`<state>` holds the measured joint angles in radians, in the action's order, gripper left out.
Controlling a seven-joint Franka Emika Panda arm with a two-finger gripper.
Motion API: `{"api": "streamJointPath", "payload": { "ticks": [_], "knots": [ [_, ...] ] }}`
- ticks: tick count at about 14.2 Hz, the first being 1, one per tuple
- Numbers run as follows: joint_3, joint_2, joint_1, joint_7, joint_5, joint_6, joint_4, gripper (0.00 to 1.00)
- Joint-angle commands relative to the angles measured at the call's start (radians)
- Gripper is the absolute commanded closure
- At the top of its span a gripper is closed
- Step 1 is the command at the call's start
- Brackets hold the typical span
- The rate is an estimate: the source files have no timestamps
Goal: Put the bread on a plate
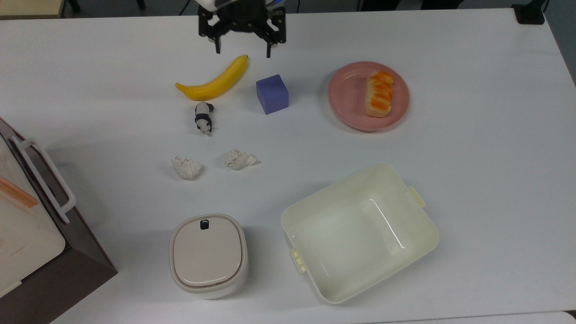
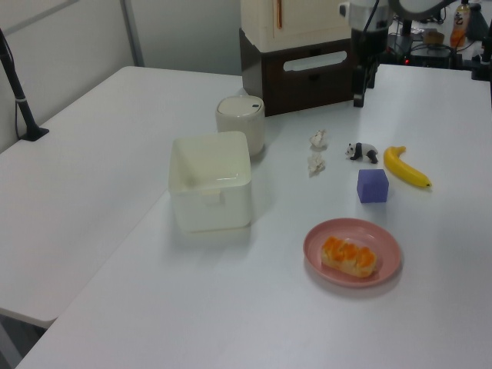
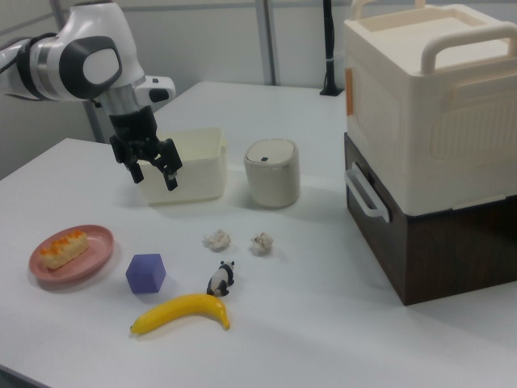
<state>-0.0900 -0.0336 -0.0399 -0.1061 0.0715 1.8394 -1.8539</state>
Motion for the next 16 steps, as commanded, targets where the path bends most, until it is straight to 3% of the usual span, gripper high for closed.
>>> {"api": "streamJointPath", "payload": {
  "ticks": [1, 6, 16],
  "knots": [
    [0.001, -0.046, -0.015, 0.009, -0.007, -0.02, -0.007, 0.0],
    [0.009, -0.034, -0.049, 0.014, -0.009, -0.137, 0.1, 0.0],
    [0.009, -0.035, -0.055, 0.012, -0.035, -0.184, 0.11, 0.0]
  ]
}}
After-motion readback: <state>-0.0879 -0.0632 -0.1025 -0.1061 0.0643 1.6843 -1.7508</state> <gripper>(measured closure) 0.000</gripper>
